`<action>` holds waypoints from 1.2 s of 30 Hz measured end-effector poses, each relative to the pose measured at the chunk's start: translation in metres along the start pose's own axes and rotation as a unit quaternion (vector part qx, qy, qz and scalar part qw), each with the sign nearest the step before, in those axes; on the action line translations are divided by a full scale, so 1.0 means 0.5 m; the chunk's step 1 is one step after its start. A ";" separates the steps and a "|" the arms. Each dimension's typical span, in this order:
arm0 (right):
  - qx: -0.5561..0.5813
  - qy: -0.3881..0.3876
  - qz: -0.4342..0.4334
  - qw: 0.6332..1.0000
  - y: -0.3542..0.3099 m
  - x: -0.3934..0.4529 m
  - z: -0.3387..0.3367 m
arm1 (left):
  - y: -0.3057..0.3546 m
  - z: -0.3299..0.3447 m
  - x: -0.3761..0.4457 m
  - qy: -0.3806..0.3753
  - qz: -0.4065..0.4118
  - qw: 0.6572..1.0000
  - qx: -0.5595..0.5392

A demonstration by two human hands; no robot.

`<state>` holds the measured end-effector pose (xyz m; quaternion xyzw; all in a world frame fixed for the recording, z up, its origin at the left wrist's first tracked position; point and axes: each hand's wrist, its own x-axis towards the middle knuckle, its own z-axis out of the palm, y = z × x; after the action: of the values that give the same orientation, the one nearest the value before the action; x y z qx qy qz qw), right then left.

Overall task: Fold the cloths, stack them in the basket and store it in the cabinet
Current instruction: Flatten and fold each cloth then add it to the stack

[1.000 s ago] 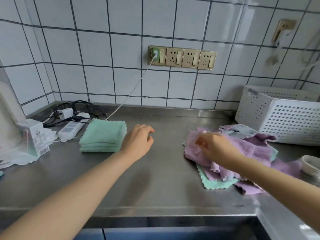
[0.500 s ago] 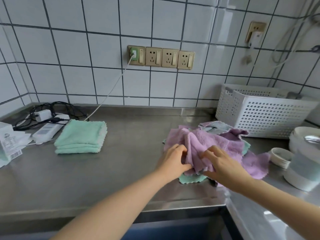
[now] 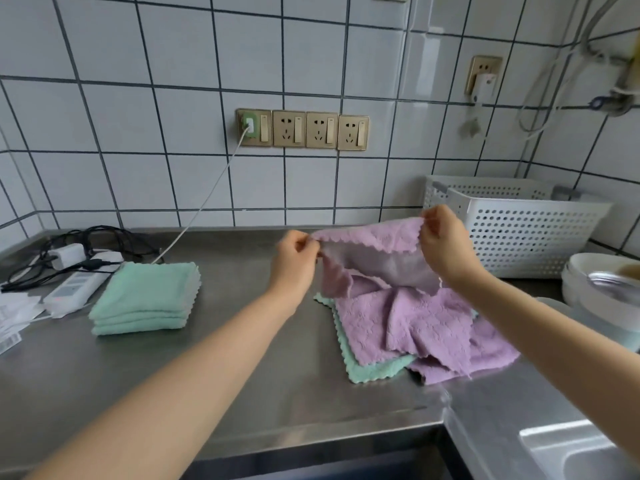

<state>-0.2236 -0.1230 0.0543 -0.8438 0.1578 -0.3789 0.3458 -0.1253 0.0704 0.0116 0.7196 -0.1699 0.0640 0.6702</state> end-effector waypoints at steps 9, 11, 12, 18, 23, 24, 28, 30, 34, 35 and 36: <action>-0.036 -0.084 -0.062 0.994 -0.073 -0.019 0.027 | 0.065 -0.119 0.017 0.080 0.074 0.994 0.030; -0.064 -0.126 -0.082 0.987 -0.086 -0.037 0.038 | 0.071 -0.149 0.009 0.054 0.130 0.985 0.100; -0.049 -0.150 -0.095 0.983 -0.094 -0.048 0.044 | 0.076 -0.161 0.003 0.039 0.154 0.978 0.139; 0.054 -0.196 -0.149 0.968 -0.137 -0.090 0.081 | 0.119 -0.246 -0.012 -0.039 0.198 0.950 0.240; 0.215 -0.226 -0.022 0.950 -0.176 -0.089 0.061 | 0.162 -0.364 -0.014 -0.199 0.066 0.941 0.266; 0.255 -0.247 0.007 0.935 -0.182 -0.087 0.058 | 0.167 -0.387 -0.015 -0.227 0.037 0.937 0.264; 0.341 -0.318 0.077 0.881 -0.204 -0.080 0.042 | 0.181 -0.461 -0.016 -0.271 -0.064 0.951 0.137; 0.355 -0.317 0.100 0.874 -0.208 -0.073 0.043 | 0.178 -0.473 -0.010 -0.245 -0.090 0.963 0.066; 0.260 -0.281 0.119 0.916 -0.158 -0.062 0.099 | 0.112 -0.468 0.006 -0.124 -0.111 0.984 0.063; 0.210 -0.285 0.119 0.928 -0.135 -0.064 0.117 | 0.080 -0.467 0.010 -0.107 -0.110 0.983 0.099; 0.160 -0.297 0.115 0.934 -0.110 -0.068 0.133 | 0.047 -0.463 0.011 -0.103 -0.109 0.978 0.143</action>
<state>-0.1962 -0.0348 0.0435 -0.8273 0.0813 -0.0887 0.5487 -0.0967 0.2971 0.0571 0.8248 -0.1480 -0.0602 0.5424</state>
